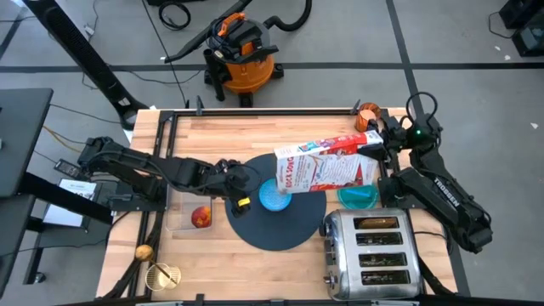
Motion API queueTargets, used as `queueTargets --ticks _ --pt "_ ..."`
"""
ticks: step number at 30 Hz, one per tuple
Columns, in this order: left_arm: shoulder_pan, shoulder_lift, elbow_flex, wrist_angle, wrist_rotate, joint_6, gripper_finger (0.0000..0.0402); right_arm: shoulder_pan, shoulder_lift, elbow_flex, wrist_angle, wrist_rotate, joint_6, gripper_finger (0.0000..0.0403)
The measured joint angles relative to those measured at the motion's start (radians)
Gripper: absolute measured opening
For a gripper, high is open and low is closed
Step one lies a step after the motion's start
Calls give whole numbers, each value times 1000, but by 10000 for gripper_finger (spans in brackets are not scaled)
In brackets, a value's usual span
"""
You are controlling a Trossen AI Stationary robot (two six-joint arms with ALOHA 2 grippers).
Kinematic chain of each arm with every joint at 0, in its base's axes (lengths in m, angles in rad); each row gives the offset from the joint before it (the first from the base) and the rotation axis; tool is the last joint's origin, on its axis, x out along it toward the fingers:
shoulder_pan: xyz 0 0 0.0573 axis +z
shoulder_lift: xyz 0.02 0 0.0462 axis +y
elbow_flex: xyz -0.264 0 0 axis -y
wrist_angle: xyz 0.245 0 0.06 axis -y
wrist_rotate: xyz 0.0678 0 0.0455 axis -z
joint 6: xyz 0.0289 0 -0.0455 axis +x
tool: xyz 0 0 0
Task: Arrange a breakfast setting
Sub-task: Pour the cereal from the cereal box into a blue bowl
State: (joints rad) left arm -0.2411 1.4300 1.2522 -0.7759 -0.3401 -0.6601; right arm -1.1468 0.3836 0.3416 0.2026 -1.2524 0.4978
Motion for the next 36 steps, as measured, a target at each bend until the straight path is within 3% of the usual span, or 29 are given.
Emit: queueTargets --ticks 15,27,36 --pt "-20 5 0 33 -42 -14 157 0 13 0 5 2 -33 230" --pt "-19 5 0 32 -49 -16 157 45 121 38 -10 6 -157 230" --pt "6 5 0 32 -68 -12 157 84 171 103 -155 39 -294 230"
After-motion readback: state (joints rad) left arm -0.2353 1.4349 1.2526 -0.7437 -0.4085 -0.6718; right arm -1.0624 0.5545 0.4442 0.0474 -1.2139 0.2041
